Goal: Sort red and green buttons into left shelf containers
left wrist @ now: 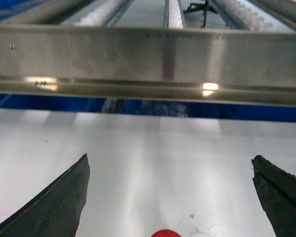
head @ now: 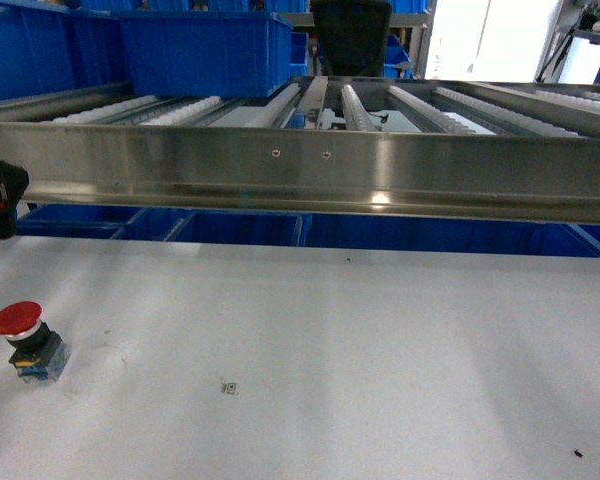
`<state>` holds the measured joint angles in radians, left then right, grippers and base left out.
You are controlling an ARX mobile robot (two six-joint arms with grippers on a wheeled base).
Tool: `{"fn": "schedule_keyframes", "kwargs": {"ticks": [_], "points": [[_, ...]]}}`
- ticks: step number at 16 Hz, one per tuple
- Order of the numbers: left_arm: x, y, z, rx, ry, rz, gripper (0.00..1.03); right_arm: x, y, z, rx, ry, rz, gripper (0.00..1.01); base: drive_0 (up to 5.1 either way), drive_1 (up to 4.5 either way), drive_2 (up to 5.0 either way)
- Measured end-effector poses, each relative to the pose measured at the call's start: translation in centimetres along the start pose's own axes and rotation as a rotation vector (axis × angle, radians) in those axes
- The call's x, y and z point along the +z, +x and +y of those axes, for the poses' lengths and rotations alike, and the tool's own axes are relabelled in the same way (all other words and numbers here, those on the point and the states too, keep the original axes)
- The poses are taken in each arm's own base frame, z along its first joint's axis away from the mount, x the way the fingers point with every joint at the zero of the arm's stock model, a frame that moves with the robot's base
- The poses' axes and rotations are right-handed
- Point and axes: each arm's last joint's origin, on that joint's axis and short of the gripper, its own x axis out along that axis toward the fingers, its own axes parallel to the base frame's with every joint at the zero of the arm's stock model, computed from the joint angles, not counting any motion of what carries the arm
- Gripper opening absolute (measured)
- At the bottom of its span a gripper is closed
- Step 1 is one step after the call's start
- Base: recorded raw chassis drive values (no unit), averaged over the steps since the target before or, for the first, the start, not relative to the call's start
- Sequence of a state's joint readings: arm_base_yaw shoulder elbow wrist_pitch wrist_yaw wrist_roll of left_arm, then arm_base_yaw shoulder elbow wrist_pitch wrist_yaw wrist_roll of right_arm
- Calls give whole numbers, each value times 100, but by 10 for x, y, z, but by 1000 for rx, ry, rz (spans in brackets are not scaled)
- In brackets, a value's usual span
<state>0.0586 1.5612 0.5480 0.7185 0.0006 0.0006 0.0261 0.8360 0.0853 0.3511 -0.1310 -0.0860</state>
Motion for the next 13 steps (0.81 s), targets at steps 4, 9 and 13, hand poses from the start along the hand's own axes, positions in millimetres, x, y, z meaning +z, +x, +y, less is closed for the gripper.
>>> {"fn": "schedule_keyframes", "kwargs": {"ticks": [4,9,13], "points": [[-28,21,2,-27,2,123,98,0,0,0,0,0,0,27,0,0,0],[-46,39,-6,-68,-1,227,98,0,0,0,0,0,0,27,0,0,0],[-59,43,-8,-46,5,261,98,0,0,0,0,0,0,27,0,0,0]]}}
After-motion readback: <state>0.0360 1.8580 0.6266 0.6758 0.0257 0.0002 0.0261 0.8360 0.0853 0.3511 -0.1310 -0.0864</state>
